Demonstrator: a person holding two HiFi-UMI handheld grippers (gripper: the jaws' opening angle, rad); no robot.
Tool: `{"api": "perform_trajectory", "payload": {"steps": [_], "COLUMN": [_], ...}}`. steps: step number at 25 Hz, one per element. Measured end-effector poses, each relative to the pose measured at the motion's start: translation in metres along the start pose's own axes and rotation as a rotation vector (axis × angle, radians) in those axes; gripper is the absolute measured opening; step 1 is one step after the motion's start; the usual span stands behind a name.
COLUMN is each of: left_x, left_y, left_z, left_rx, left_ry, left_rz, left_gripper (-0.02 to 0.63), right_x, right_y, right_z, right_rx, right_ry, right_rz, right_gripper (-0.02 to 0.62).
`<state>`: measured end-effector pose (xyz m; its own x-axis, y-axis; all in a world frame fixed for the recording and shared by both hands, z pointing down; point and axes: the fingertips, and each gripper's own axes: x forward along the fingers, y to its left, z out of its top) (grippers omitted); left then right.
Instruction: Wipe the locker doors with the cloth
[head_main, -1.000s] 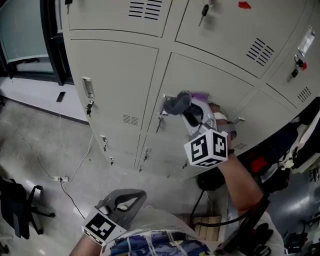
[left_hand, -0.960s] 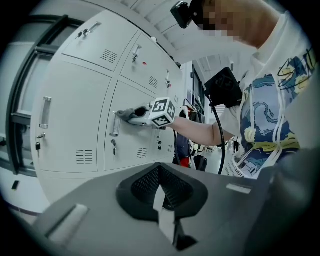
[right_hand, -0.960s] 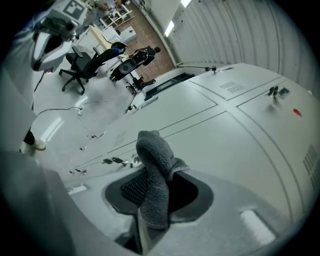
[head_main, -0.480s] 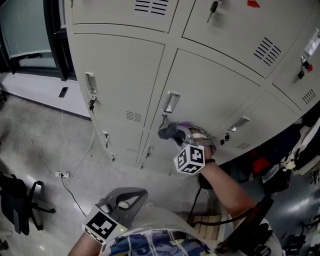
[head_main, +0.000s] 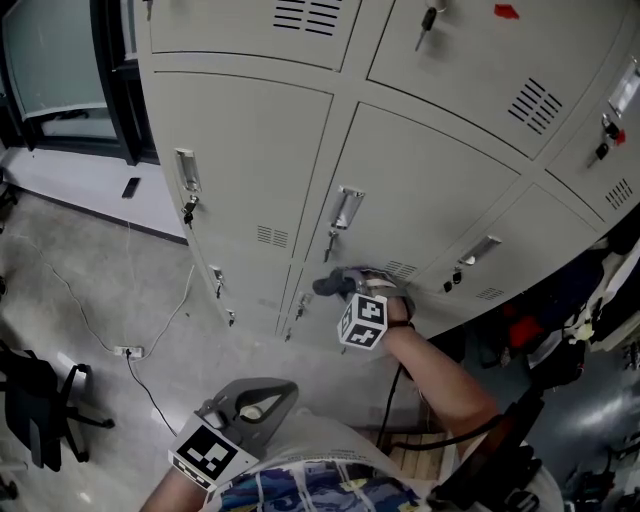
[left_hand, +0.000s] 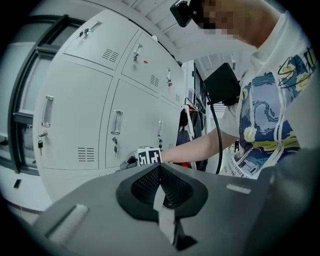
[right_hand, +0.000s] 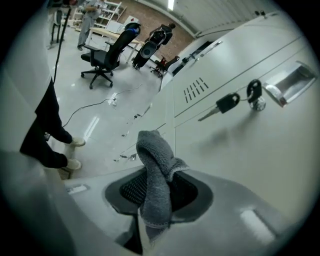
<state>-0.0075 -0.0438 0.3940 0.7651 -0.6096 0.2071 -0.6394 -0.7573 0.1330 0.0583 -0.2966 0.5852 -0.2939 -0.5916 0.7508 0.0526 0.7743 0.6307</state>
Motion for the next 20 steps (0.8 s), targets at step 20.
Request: {"api": "perform_trajectory", "payload": {"steps": [20], "left_x": [0.0], "left_y": [0.002], "left_z": [0.009], "left_rx": [0.034], "left_ry": [-0.024], "left_rz": [-0.052], "left_gripper": [0.002], "right_x": [-0.283], "right_y": [-0.248], "right_z": [0.098], "right_rx": [-0.096], "right_ry": [-0.203], "right_rz": [-0.691], "right_gripper": [0.112]}}
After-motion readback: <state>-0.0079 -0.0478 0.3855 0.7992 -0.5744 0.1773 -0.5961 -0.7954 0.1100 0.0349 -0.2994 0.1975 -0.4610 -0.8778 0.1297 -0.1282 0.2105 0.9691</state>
